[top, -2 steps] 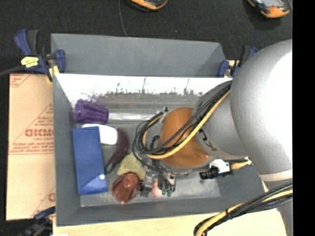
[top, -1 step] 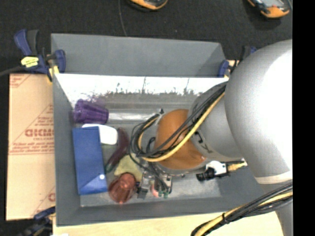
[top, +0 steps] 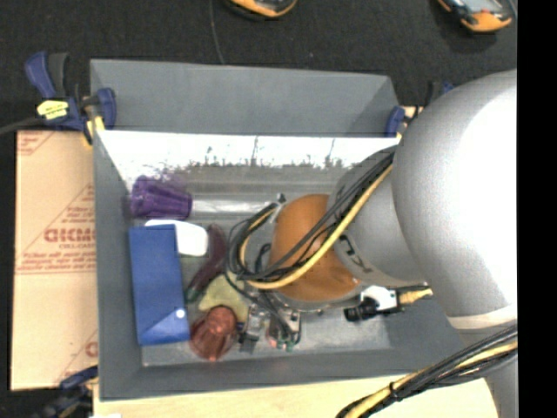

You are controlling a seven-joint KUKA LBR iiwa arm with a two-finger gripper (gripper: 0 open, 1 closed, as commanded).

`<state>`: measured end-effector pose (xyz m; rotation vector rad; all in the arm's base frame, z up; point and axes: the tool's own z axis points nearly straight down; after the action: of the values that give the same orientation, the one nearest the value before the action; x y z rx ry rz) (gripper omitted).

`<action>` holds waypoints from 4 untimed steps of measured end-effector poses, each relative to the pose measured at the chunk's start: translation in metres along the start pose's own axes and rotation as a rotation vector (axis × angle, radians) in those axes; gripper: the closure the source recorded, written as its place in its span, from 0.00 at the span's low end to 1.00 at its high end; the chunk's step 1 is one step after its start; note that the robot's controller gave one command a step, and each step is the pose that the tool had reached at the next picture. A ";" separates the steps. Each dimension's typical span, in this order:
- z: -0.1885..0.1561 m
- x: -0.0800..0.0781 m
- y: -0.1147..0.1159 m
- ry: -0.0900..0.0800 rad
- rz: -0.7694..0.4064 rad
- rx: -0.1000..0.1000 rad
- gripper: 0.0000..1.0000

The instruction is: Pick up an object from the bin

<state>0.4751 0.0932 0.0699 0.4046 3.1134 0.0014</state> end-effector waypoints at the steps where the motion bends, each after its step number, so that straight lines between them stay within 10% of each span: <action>1: 0.000 -0.001 -0.005 0.002 0.000 0.001 1.00; 4: 0.000 -0.001 -0.007 0.004 0.002 0.001 1.00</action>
Offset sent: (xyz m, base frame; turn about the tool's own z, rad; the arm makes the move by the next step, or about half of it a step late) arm 0.0000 0.0000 0.0000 0.0000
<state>0.4744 0.0865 0.0698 0.4078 3.1167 0.0002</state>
